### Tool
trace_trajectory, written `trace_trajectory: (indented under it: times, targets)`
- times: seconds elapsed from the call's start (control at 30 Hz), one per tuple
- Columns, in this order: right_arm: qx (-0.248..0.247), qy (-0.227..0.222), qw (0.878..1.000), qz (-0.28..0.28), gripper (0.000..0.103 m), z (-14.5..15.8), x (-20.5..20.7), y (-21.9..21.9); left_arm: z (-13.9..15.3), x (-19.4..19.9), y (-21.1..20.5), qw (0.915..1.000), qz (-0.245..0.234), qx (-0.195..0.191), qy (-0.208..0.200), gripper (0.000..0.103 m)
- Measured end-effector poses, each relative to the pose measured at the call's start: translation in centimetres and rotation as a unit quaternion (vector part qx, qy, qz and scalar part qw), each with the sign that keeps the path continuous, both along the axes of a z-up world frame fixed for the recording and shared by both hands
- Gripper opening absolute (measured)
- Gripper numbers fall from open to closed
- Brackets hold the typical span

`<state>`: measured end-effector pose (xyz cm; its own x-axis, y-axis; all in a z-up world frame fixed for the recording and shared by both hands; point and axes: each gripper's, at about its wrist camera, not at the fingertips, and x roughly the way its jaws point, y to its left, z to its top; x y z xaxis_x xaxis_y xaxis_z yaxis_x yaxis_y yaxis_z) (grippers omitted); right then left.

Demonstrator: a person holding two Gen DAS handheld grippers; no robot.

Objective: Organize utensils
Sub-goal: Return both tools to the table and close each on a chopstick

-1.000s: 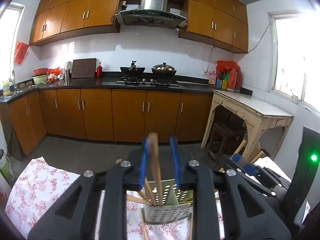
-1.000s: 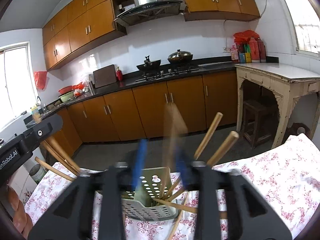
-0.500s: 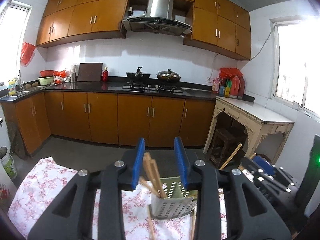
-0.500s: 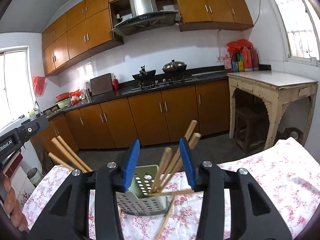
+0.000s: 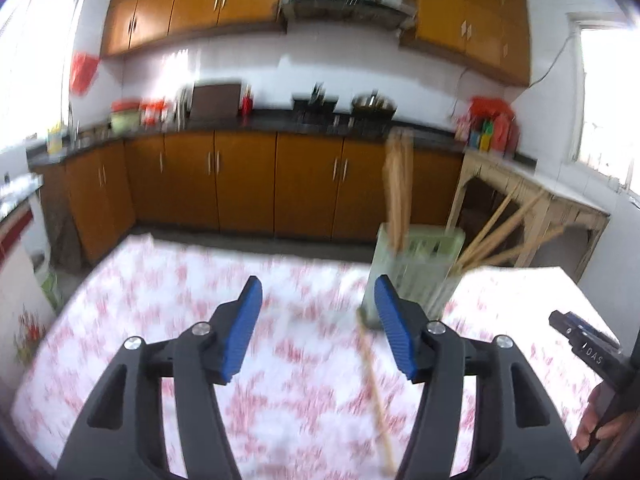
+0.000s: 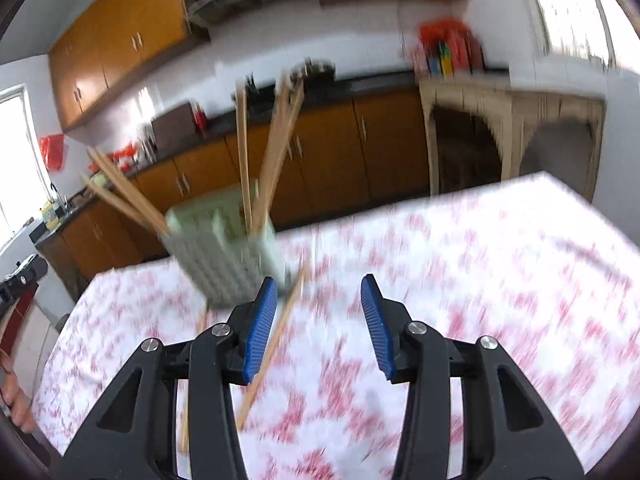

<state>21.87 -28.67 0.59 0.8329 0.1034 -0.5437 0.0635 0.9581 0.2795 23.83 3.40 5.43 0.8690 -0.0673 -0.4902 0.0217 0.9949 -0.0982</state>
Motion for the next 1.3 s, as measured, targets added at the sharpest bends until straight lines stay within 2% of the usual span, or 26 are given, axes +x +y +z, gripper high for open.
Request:
trace_trajectory:
  times: [0.17, 0.3, 0.43, 0.53, 0.6, 0.7, 0.87, 0.93, 1.03, 1.1, 1.3]
  targets:
    - [-0.002, 0.060, 0.997, 0.040, 0.045, -4.3, 2.1, 4.0, -4.7, 1.4, 1.4, 0.9979, 0.014, -0.007, 0.062, 0.070]
    - [-0.012, 0.090, 0.994, 0.059, 0.045, -6.3, 3.8, 6.6, -6.7, 1.8, 2.1, 0.9965, 0.022, 0.002, 0.080, 0.079]
    - [-0.039, 0.118, 0.990, 0.070, 0.044, -7.9, 5.3, 8.9, -7.8, 2.3, 2.5, 0.9945, 0.033, 0.010, 0.099, 0.083]
    - [-0.061, 0.132, 0.986, 0.077, 0.035, -9.1, 5.8, 9.8, -8.5, 2.5, 2.7, 0.9934, 0.037, 0.007, 0.109, 0.085]
    - [-0.077, 0.130, 0.986, 0.070, 0.024, -9.5, 5.8, 9.9, -8.7, 2.4, 3.0, 0.9938, 0.032, -0.001, 0.106, 0.085]
    - [-0.070, 0.132, 0.987, 0.060, 0.010, -9.5, 5.7, 9.0, -8.9, 2.5, 2.8, 0.9941, 0.026, -0.005, 0.105, 0.085]
    - [-0.056, 0.135, 0.989, 0.028, 0.008, -9.5, 5.2, 5.8, -9.4, 2.9, 0.7, 0.9943, -0.010, -0.001, 0.106, 0.085]
    - [-0.055, 0.138, 0.989, 0.005, 0.007, -9.5, 5.1, 4.0, -9.6, 3.2, -0.5, 0.9938, -0.027, -0.002, 0.108, 0.082]
    - [-0.044, 0.145, 0.987, -0.047, 0.007, -9.7, 5.1, 0.4, -10.4, 3.6, -2.8, 0.9909, -0.058, 0.007, 0.122, 0.073]
    - [-0.027, 0.147, 0.986, -0.077, 0.007, -9.7, 4.7, -2.1, -11.3, 4.1, -4.8, 0.9874, -0.076, 0.026, 0.137, 0.063]
    - [-0.029, 0.145, 0.986, -0.072, 0.007, -9.7, 3.5, -4.0, -13.7, 5.0, -7.7, 0.9802, -0.078, 0.049, 0.176, 0.045]
